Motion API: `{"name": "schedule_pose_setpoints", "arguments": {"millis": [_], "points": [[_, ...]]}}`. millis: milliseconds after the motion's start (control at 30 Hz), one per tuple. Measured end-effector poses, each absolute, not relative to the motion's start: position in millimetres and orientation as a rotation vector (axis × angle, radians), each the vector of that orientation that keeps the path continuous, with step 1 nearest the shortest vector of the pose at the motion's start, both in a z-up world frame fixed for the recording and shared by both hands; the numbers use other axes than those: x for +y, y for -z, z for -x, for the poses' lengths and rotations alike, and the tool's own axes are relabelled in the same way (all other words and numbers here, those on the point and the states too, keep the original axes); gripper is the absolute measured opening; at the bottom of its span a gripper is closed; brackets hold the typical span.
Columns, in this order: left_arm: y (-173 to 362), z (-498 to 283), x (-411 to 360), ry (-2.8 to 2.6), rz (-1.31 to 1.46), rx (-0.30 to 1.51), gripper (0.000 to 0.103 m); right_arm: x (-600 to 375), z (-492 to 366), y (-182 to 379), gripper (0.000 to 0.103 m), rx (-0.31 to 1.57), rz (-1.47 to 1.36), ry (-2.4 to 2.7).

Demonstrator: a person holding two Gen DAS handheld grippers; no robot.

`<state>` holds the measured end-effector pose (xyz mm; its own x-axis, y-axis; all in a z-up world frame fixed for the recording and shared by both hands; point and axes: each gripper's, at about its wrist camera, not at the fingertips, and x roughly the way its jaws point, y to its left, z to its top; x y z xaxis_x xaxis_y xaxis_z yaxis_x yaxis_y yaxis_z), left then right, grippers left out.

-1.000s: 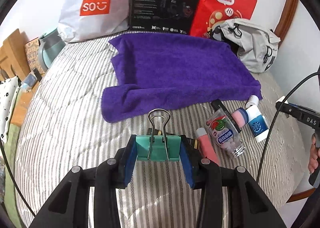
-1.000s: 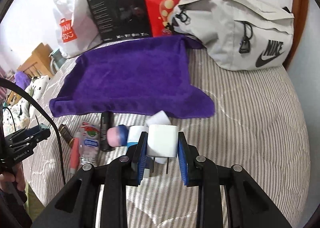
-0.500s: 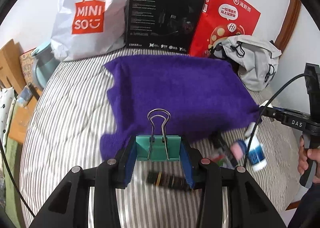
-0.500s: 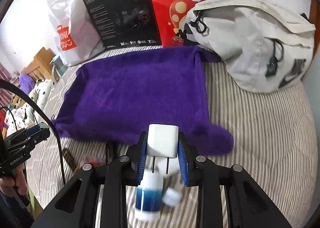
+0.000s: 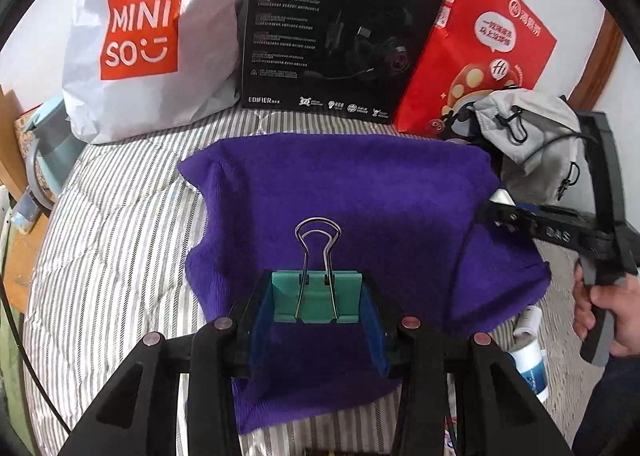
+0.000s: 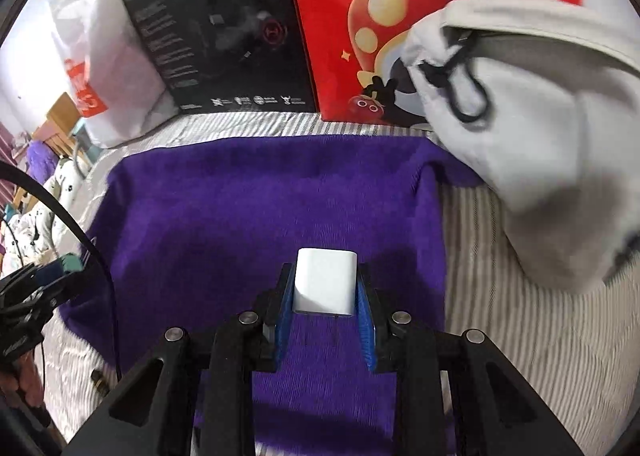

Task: Organize rigid objects
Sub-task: 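Carry the clip onto the purple towel and open the left tool while the right tool sets the charger there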

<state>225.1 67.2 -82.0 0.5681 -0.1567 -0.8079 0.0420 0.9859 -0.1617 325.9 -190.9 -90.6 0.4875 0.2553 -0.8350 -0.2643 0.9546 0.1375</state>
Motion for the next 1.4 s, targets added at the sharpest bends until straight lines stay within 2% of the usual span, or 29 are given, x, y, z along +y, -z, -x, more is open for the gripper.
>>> {"name": "schedule_pose_setpoints", "arguments": {"millis": [367, 533, 700, 833, 1167, 1267, 1333, 1400], "points": [[94, -262, 72, 0.110, 0.133, 0.980, 0.039, -173, -372, 113, 0.029, 1.051, 0.075, -0.276], [100, -280, 74, 0.094, 0.138, 0.983, 0.039, -170, -368, 111, 0.043, 1.055, 0.089, -0.306], [105, -300, 72, 0.093, 0.138, 0.990, 0.039, -174, -351, 100, 0.043, 1.058, 0.081, -0.287], [114, -316, 68, 0.079, 0.121, 1.015, 0.039, -182, -325, 84, 0.048, 1.041, 0.071, -0.303], [120, -318, 55, 0.050, 0.026, 1.045, 0.040, -199, -266, 65, 0.049, 1.016, 0.054, -0.335], [124, -316, 49, 0.037, -0.007, 1.049, 0.046, -205, -252, 61, 0.049, 1.017, 0.054, -0.329], [125, -311, 45, 0.042, -0.016, 1.058, 0.061, -208, -246, 60, 0.049, 1.016, 0.052, -0.319], [126, -305, 42, 0.034, -0.033, 1.062, 0.063, -213, -236, 58, 0.049, 1.010, 0.046, -0.316]]}}
